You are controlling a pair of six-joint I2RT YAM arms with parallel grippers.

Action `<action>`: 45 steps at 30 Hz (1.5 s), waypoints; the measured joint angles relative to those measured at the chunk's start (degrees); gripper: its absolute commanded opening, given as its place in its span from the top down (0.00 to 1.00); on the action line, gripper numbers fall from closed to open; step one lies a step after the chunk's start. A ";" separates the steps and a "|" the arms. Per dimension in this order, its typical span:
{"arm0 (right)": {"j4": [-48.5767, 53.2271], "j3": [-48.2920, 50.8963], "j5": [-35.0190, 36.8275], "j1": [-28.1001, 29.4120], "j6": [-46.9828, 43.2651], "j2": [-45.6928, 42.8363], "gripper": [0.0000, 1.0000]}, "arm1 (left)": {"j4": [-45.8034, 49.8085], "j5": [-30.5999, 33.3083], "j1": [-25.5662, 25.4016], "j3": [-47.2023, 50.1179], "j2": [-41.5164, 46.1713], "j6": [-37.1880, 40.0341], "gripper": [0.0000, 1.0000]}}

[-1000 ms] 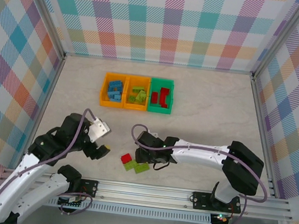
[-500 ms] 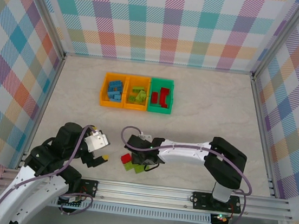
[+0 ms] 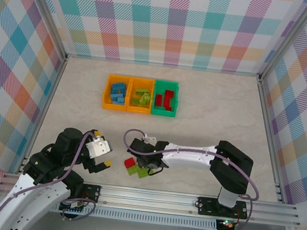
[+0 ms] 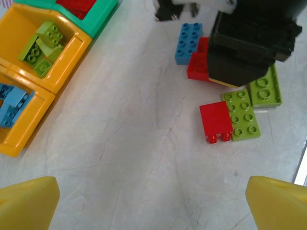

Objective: Sort the legos into containers by color

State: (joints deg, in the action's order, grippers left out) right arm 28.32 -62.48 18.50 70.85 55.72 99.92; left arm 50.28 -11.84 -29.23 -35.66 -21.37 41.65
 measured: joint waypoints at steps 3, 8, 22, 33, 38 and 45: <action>-0.50 0.00 0.59 -0.76 -3.41 -5.99 0.78 | -0.72 -2.67 0.00 1.07 1.55 0.48 0.00; -3.54 -1.70 0.96 -7.48 -12.44 -12.79 0.78 | -5.53 -7.08 0.00 1.44 -0.07 -2.16 0.00; -16.31 -8.66 -2.99 -31.89 -30.60 2.19 0.65 | -15.56 11.17 0.00 -5.22 -14.71 -36.48 0.00; -16.68 -16.22 -7.39 -35.91 -33.97 6.14 0.41 | -11.50 13.84 0.00 -9.94 -24.83 -56.61 0.00; -15.08 -9.25 -11.56 -35.91 -34.71 -5.49 0.29 | -12.98 11.19 -0.66 -9.79 -30.32 -67.08 0.01; -11.08 6.08 -17.62 -35.91 -35.41 -31.91 0.16 | -19.47 13.09 -13.46 -11.21 -41.16 -74.73 0.00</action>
State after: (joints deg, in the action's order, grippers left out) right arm 17.23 -56.40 0.89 34.94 20.32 68.01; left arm 30.81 1.26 -42.70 -46.87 -62.52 -33.08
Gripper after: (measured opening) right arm 0.819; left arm 0.998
